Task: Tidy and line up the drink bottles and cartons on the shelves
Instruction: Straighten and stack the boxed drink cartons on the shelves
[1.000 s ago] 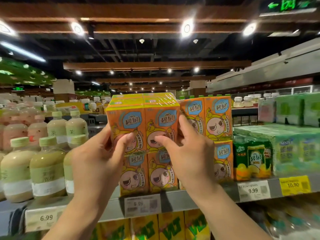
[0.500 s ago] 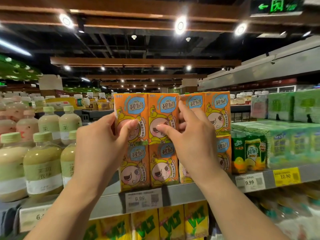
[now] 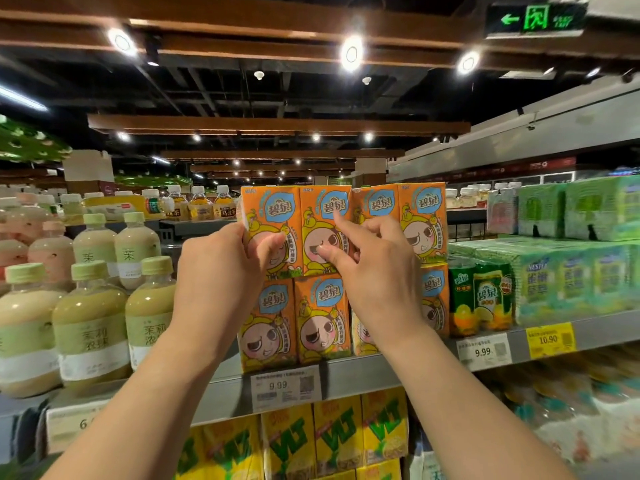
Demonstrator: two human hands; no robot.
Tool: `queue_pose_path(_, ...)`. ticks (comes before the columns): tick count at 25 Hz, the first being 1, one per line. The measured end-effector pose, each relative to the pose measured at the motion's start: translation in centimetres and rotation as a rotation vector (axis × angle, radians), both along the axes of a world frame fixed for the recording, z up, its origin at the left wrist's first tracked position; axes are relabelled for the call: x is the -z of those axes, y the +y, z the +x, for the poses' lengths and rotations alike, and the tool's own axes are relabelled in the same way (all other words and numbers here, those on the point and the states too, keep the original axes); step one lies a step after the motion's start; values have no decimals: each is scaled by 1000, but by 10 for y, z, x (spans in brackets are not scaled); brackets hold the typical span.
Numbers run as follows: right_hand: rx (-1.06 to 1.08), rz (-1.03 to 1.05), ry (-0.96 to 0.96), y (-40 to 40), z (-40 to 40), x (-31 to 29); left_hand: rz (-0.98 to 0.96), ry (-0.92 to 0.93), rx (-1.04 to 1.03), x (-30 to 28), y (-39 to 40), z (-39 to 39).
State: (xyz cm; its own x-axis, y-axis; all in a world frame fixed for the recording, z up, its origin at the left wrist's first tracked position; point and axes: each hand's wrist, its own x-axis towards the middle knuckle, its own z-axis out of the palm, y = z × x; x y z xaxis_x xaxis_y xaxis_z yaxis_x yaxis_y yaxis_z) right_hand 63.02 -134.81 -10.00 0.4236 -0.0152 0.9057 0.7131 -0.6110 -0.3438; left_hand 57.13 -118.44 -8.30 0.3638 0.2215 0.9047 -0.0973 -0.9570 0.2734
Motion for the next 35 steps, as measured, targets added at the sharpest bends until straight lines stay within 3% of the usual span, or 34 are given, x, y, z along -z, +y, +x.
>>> queue_pose_path(11,-15,-192,41,-11,-4,9,-35,35,-23,-2,-6,-3)
queue_pose_path(21,-379,-166,205,-53,-1,5,-195,40,-54,16,-51,-2)
queue_pose_path(28,-547,-142,219,-107,-5,20,-32,-110,-120,45,-115,-24)
queue_pose_path(32,-685,-222,296,-119,-9,46,-53,12,-136,89,-137,-48)
queue_pose_path(35,-803,-291,390,-117,-12,73,-110,142,-281,130,-142,-71)
